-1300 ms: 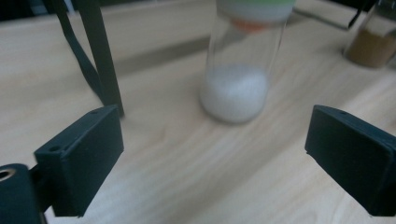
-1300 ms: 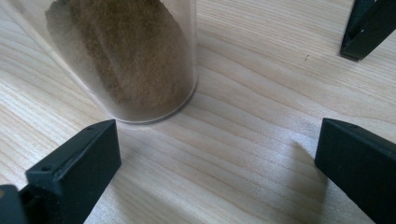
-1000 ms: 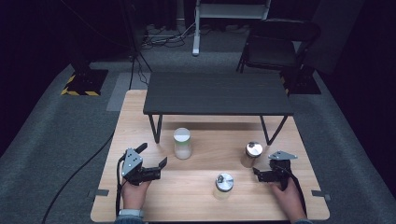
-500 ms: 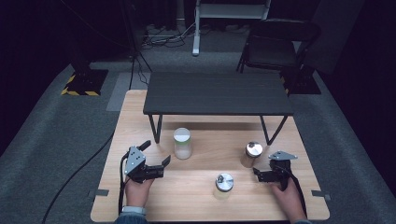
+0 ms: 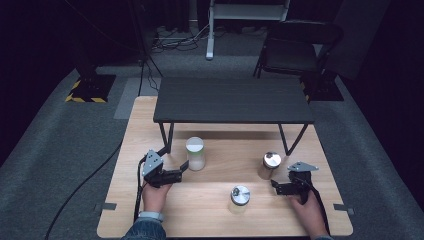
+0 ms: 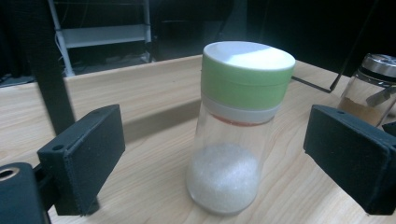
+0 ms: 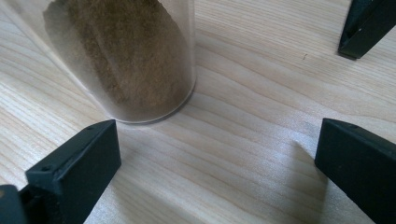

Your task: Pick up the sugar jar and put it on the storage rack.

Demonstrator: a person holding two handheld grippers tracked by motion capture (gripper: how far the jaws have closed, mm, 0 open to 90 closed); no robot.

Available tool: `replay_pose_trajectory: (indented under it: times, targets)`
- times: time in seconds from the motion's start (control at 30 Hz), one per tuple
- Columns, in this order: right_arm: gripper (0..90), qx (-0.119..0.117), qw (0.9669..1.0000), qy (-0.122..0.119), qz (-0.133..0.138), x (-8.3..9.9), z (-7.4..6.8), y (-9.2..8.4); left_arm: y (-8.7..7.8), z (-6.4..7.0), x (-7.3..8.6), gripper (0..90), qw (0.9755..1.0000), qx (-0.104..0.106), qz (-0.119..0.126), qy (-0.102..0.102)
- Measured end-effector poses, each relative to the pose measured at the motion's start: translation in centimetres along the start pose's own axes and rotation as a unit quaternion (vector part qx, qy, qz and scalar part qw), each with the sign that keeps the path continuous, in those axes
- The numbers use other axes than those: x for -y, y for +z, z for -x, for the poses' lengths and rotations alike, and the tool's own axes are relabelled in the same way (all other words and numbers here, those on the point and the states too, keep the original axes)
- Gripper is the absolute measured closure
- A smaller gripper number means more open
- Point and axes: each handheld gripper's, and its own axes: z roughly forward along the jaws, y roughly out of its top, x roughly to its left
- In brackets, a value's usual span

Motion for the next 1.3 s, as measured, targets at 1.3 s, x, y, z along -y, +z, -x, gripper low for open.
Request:
replay_pose_trajectory:
  times: [1.3]
  targets:
    - [0.0, 0.0, 1.0, 0.0, 0.0, 0.0, 0.0, 0.0, 6.0, 0.6, -0.2, 34.9, 0.999, 0.025, -0.016, 0.033]
